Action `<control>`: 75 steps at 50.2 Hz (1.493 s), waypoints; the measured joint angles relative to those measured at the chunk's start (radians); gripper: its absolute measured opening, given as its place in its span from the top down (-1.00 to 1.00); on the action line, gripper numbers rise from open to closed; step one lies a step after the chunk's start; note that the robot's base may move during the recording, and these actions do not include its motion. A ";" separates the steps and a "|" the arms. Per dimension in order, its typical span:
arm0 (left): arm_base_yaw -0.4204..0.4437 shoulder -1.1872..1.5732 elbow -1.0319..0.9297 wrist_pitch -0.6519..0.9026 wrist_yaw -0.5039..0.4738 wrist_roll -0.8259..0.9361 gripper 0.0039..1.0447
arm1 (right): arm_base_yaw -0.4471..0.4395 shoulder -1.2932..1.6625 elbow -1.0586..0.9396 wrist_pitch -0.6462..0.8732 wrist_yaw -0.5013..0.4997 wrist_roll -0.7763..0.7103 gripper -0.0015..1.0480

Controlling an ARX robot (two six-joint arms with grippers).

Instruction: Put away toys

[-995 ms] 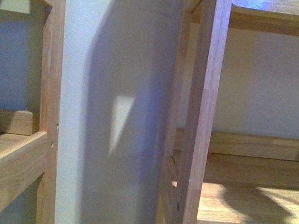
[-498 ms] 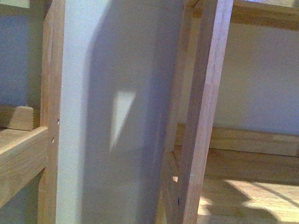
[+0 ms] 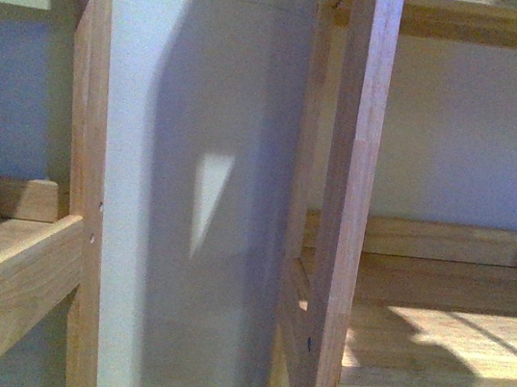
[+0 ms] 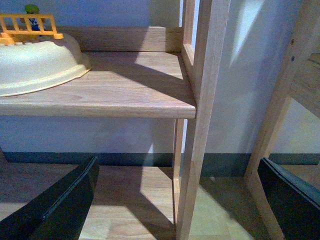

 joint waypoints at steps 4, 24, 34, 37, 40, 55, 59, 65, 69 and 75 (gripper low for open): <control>0.000 0.000 0.000 0.000 0.000 0.000 -0.89 | 0.007 0.004 0.003 -0.013 0.013 0.002 0.86; 0.000 0.000 0.000 0.000 0.000 0.000 -0.89 | 0.030 0.038 0.093 -0.120 0.072 -0.003 0.85; 0.000 0.000 0.000 0.000 0.000 0.000 -0.89 | 0.047 0.099 0.246 -0.293 0.143 -0.037 0.06; 0.000 0.000 0.000 0.000 0.000 0.000 -0.89 | 0.054 0.126 0.311 -0.365 0.171 -0.056 0.06; 0.000 0.000 0.000 0.000 0.000 0.000 -0.89 | 0.059 0.148 0.367 -0.420 0.191 -0.079 0.08; 0.000 0.000 0.000 0.000 0.000 0.000 -0.89 | 0.075 0.187 0.457 -0.462 0.268 -0.157 -0.63; 0.000 0.000 0.000 0.000 0.000 0.000 -0.89 | 0.077 0.188 0.473 -0.464 0.305 -0.188 -0.84; 0.000 0.000 0.000 0.000 0.000 0.000 -0.89 | 0.080 0.192 0.540 -0.479 0.362 -0.224 -0.87; 0.000 0.000 0.000 0.000 0.000 0.000 -0.89 | 0.085 0.182 0.563 -0.472 0.398 -0.244 -0.87; 0.000 0.000 0.000 0.000 0.000 0.000 -0.89 | 0.098 0.131 0.529 -0.424 0.433 -0.260 -0.87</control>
